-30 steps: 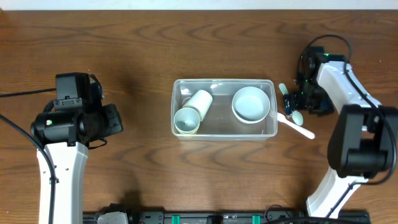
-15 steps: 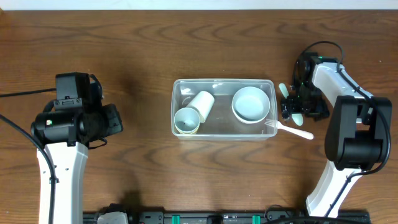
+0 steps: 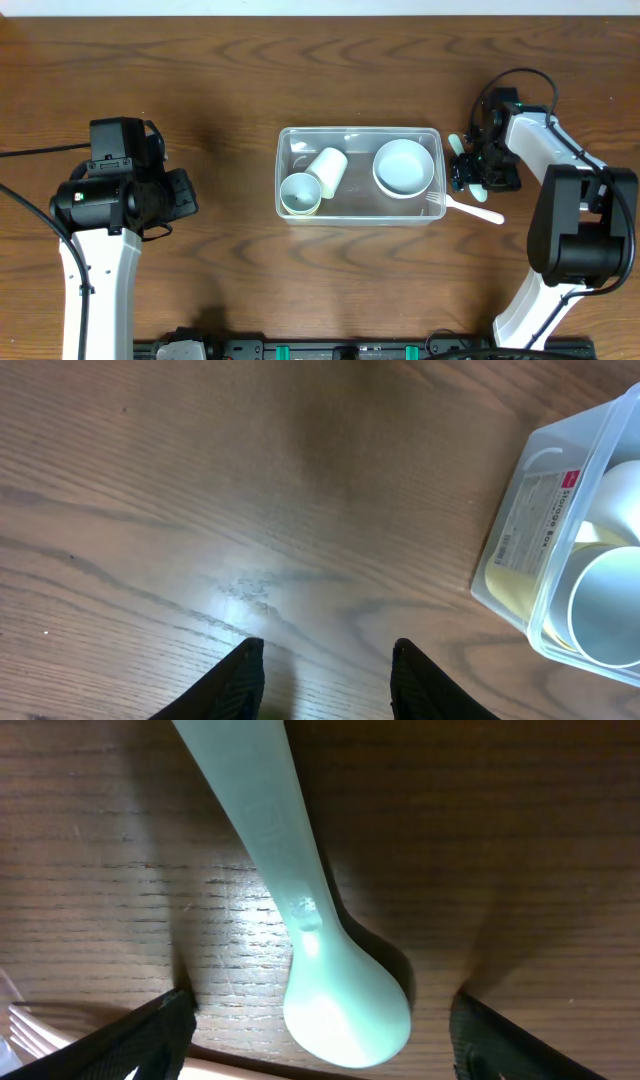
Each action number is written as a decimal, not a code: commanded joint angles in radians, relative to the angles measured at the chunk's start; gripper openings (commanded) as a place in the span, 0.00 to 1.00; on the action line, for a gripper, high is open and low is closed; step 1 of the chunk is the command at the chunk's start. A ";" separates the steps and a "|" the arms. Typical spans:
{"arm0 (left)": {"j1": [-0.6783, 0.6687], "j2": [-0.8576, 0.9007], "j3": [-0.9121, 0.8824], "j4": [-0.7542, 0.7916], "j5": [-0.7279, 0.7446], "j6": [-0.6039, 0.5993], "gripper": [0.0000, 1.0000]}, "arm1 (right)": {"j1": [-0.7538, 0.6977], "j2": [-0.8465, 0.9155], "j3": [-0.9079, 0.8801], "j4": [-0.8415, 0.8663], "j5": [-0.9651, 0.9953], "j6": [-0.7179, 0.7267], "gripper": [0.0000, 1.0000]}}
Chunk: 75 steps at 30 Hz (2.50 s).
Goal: Pack container
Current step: 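Close the right gripper on the spoon's bowl end and lift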
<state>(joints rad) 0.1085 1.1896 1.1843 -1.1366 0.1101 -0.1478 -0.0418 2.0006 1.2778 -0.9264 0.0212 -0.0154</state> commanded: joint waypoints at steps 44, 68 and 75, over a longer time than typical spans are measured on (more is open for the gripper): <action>0.005 0.005 0.003 -0.006 0.010 0.020 0.42 | 0.003 0.093 -0.063 -0.005 0.038 0.015 0.39; 0.004 0.005 0.003 -0.006 0.010 0.020 0.42 | 0.003 0.093 -0.063 -0.042 0.038 0.022 0.30; 0.004 0.005 0.003 -0.006 0.010 0.020 0.42 | 0.003 0.093 -0.063 -0.031 0.038 0.041 0.20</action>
<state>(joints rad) 0.1085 1.1896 1.1843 -1.1408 0.1101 -0.1478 -0.0418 2.0003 1.2755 -0.9722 0.0261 -0.0036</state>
